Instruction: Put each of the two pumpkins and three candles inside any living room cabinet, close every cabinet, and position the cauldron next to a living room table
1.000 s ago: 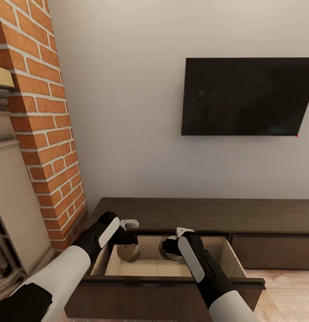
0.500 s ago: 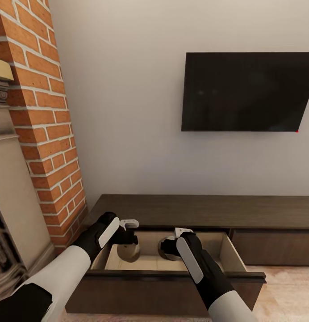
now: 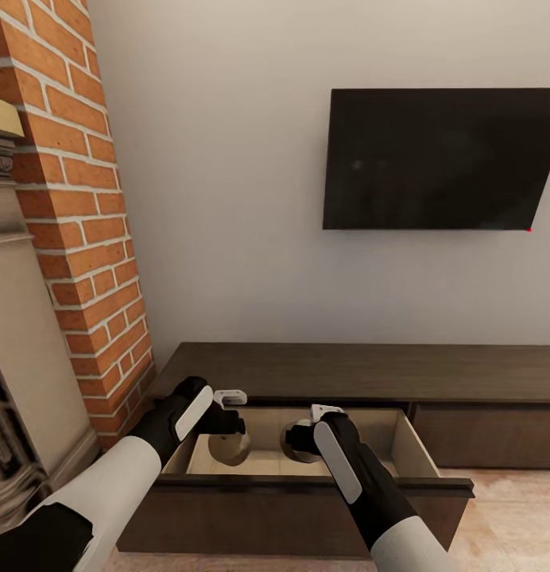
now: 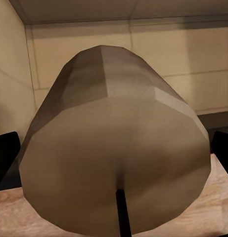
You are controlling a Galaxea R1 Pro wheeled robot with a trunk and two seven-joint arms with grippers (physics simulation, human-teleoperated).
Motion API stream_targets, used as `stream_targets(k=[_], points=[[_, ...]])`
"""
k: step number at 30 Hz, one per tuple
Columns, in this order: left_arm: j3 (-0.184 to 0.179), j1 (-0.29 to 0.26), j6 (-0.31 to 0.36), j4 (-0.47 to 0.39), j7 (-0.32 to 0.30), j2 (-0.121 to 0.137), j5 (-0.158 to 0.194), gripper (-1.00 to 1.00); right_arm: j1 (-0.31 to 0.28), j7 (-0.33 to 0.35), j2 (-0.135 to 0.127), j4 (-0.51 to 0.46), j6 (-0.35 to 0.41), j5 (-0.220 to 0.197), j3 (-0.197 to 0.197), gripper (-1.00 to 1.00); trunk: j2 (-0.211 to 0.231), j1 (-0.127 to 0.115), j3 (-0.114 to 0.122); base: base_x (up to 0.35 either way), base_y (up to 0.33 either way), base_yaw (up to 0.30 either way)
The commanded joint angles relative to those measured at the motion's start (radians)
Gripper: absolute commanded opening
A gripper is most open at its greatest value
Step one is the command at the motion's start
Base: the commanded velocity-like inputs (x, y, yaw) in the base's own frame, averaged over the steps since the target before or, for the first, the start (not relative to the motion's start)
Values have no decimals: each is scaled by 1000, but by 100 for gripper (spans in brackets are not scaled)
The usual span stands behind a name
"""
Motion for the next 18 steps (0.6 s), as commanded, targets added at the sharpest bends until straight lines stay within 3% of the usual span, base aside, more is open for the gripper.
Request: stream_targets(k=[1, 7, 18], points=[[-4, -1, 2, -1, 12, 1, 9, -100, -1, -10, 0, -1, 1, -11, 1, -100, -1, 0, -1, 0, 0, 0], [-4, -1, 3, -1, 10, 2, 9, -100, -1, -10, 0, -1, 0, -11, 2, -100, -1, 0, -1, 3, 0, 0], [-4, -1, 3, -2, 10, 2, 9, -100, -1, -10, 0, -1, 0, -11, 2, -100, -1, 0, -1, 114, 17, 0]])
